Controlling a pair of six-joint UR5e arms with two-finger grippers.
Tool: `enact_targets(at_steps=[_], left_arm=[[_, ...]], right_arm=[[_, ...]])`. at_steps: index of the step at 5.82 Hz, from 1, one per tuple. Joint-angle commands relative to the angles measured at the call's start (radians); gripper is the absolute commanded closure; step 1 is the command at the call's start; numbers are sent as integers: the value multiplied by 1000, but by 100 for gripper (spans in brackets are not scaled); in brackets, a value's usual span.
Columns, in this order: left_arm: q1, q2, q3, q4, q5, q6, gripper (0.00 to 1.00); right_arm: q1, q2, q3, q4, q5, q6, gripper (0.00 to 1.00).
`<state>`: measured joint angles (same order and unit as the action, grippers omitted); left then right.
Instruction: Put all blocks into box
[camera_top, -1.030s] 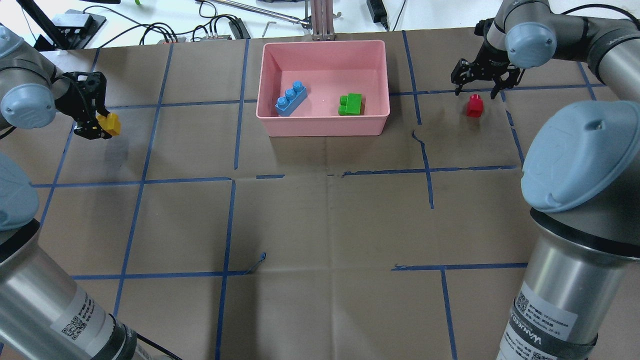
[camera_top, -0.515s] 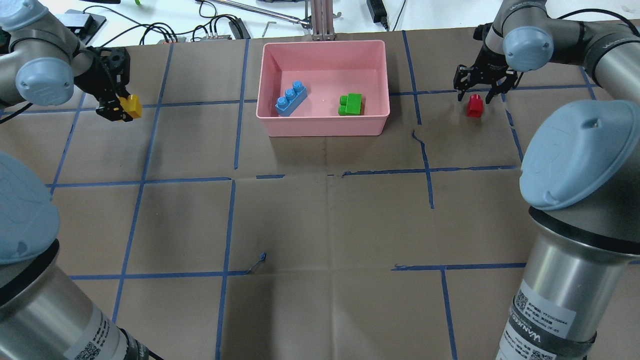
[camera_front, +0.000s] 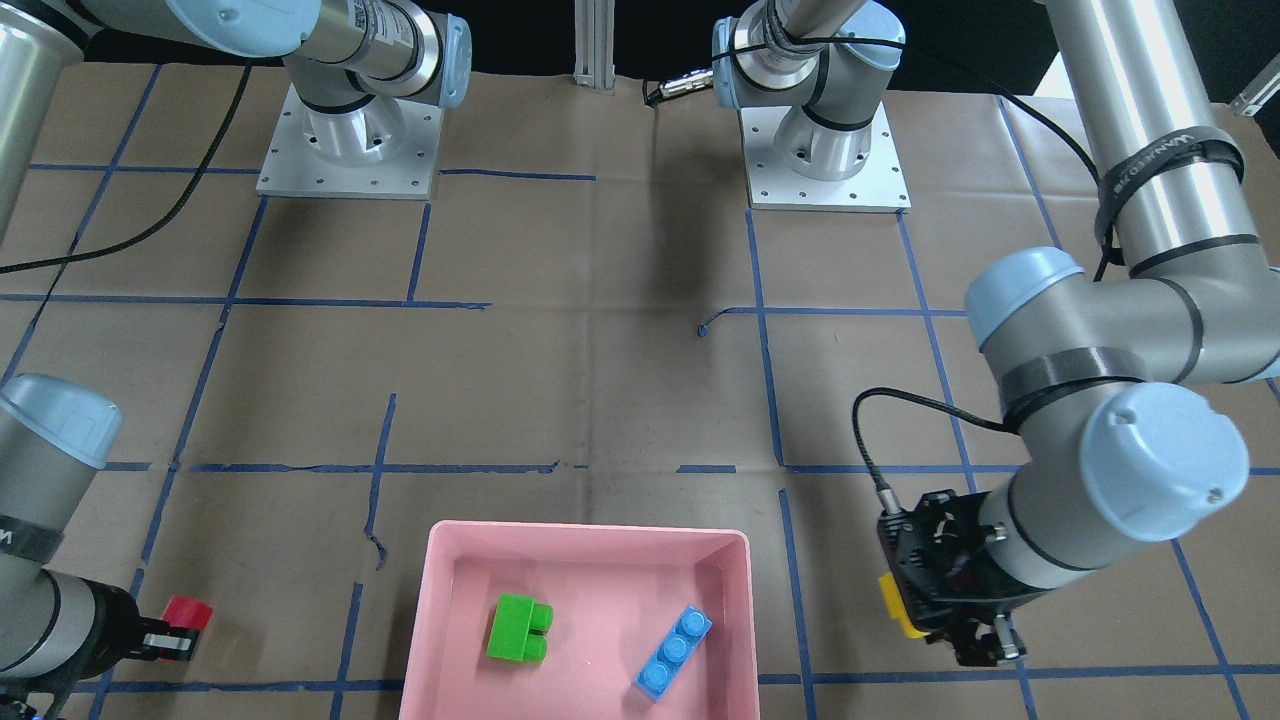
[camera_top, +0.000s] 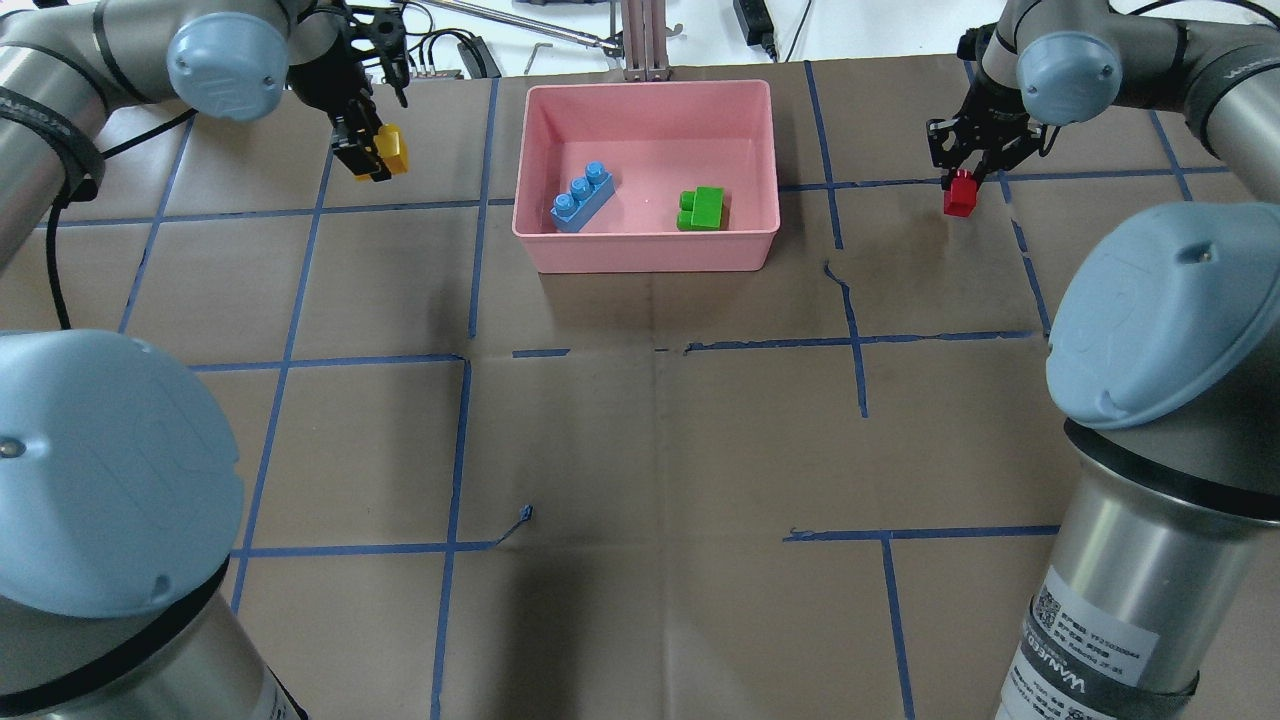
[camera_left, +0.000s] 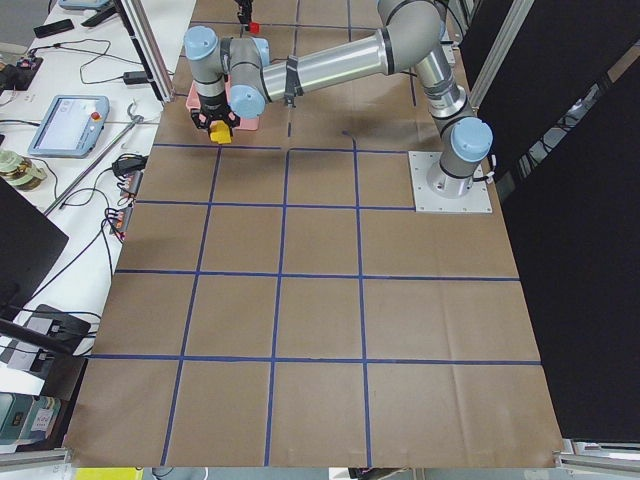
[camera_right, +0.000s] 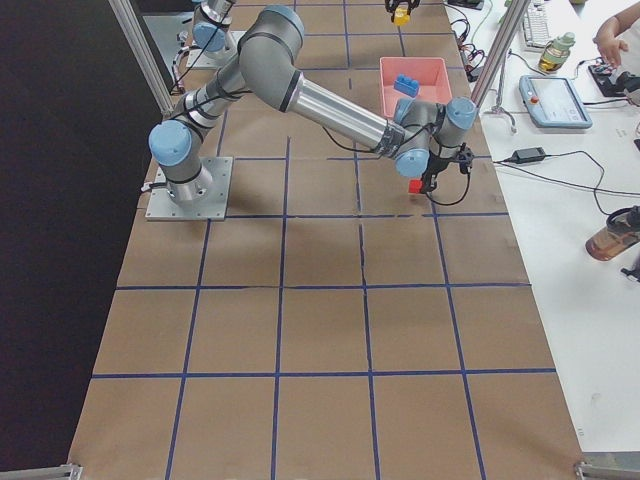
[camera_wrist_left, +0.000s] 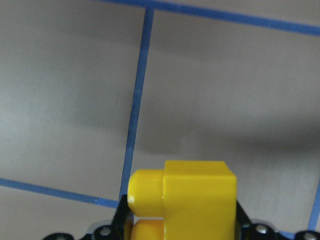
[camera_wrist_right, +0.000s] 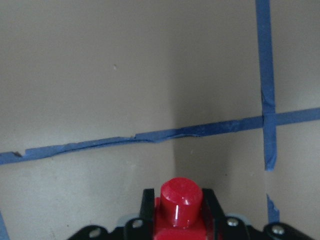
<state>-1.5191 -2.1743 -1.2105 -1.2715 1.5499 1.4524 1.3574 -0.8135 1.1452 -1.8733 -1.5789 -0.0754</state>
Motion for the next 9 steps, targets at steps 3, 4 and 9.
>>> enact_targets(at_steps=[3, 4, 9], left_arm=[[-226, -77, 35, 67, -8, -99, 99], [-234, -84, 37, 67, -8, -133, 92], [-167, 90, 11, -119, 2, -417, 1]], right_arm=[[14, -120, -171, 290, 7, 3, 86], [20, -140, -171, 301, 8, 6, 86], [237, -133, -182, 243, 11, 261, 86]])
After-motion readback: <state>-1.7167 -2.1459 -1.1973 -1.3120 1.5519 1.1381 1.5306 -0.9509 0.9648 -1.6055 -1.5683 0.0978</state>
